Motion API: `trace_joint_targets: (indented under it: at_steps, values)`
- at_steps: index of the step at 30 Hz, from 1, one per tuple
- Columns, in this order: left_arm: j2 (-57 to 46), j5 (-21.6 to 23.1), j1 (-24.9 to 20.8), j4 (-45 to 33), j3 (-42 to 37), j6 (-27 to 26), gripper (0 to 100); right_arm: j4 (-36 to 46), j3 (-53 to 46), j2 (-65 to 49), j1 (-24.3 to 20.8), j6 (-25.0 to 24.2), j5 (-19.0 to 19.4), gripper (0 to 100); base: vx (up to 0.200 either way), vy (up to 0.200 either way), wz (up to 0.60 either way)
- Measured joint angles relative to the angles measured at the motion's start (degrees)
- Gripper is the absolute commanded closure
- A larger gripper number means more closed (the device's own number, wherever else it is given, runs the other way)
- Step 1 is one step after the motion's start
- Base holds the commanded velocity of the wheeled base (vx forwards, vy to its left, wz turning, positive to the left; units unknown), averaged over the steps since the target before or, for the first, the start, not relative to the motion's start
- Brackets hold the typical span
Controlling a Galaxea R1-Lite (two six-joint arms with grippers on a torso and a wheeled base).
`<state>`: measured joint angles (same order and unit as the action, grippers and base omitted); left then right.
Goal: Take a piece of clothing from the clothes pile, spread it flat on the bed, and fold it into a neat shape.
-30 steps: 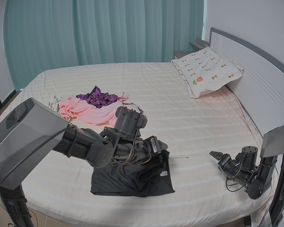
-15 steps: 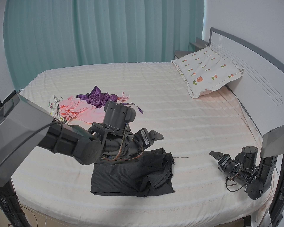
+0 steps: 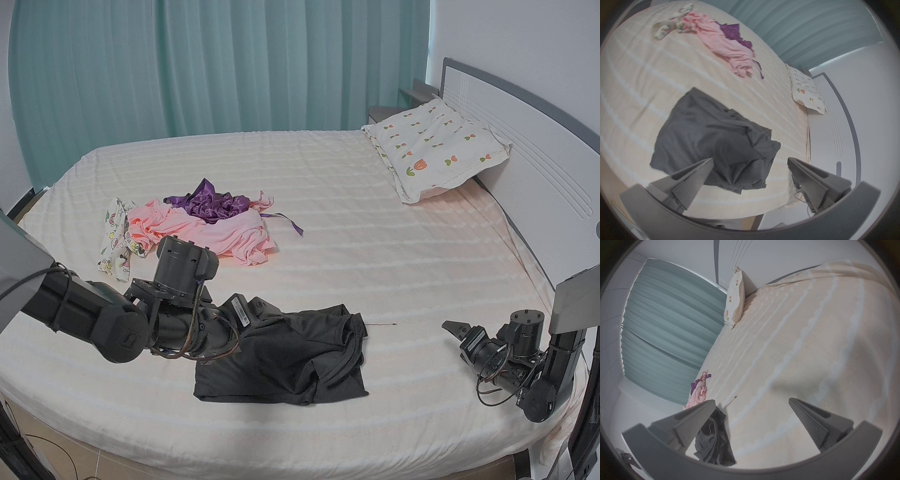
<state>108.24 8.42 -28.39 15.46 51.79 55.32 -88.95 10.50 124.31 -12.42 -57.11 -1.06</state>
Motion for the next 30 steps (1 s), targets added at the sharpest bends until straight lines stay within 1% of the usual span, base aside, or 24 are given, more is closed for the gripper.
trace_joint_targets:
  at_steps: [3,6,12,17,24,27,30]
  values:
    - [-0.74,-0.11,0.76,-0.07,-0.91,2.60,0,0.00,-0.17,-0.02,-0.24,-0.01,0.02,0,0.000,0.000,0.00]
    - [-1.18,-0.02,1.68,0.04,-1.95,3.46,0,-0.02,-0.28,-0.02,-0.34,0.05,0.00,0,0.000,0.000,0.00]
    - [-1.71,0.39,3.82,0.71,-4.13,3.66,0,-0.02,-0.55,-0.16,-1.24,0.18,0.00,0,0.000,0.200,0.00]
    - [-1.90,0.61,5.88,3.84,-6.45,3.68,0,0.00,-0.63,-0.38,-1.49,0.34,-0.09,0,0.000,0.200,0.00]
    - [-2.58,3.64,9.29,7.72,-10.72,3.74,0,-0.05,-0.61,-0.79,-2.29,0.57,-0.13,0,0.000,0.200,0.00]
    - [-2.78,5.69,10.97,9.63,-12.42,4.12,0,-0.02,-0.63,-0.99,-2.54,0.57,-0.11,0,0.000,0.200,0.00]
    - [-2.90,7.61,12.98,12.42,-14.10,5.13,0,-0.02,-0.85,-1.32,-3.40,0.51,-0.05,0,0.000,0.000,0.00]
